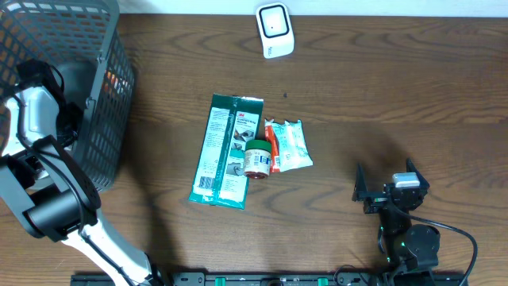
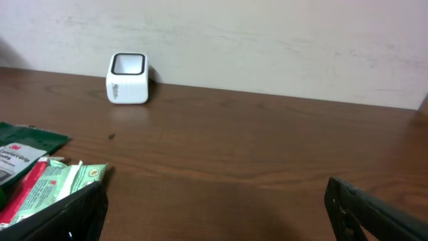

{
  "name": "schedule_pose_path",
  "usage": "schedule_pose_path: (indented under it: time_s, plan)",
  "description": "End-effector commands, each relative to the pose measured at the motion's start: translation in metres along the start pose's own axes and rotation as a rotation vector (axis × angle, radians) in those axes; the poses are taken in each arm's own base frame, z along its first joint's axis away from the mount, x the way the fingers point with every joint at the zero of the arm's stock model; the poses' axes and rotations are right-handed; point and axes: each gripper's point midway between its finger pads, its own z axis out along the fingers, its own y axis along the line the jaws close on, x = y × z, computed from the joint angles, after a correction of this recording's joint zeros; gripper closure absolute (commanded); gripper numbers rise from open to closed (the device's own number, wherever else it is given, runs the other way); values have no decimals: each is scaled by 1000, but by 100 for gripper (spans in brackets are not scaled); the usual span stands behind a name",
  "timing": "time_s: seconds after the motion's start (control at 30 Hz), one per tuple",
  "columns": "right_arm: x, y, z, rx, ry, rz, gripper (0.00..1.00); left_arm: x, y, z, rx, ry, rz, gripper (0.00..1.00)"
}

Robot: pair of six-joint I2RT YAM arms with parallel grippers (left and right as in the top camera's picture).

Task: Scan the item barcode
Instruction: 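Grasp the orange Kleenex tissue pack with the left gripper, then lift the tissue pack up out of the basket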

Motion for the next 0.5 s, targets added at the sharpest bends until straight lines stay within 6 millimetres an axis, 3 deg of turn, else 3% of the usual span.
schedule_pose_path:
  time_s: [0.0,0.1,0.13,0.2,0.23,0.4,0.47]
  plan:
    - [0,0,0,2,0,-2,1,-10,-10,-42,114,-71,-45,89]
    - [0,0,0,1,1,-2,1,-18,-7,-70,143,-137,-134,83]
    - [0,0,0,2,1,-2,1,-21,-6,-79,156,-162,-161,70]
    - [0,0,0,1,1,-2,1,-28,-7,-91,180,-205,-209,23]
    - [0,0,0,2,0,-2,1,-31,-7,-93,188,-219,-226,15]
    - [0,0,0,2,0,-2,1,-48,-14,-85,211,-262,-256,15]
    - [0,0,0,2,0,-2,1,-49,-16,-76,203,-253,-255,26]
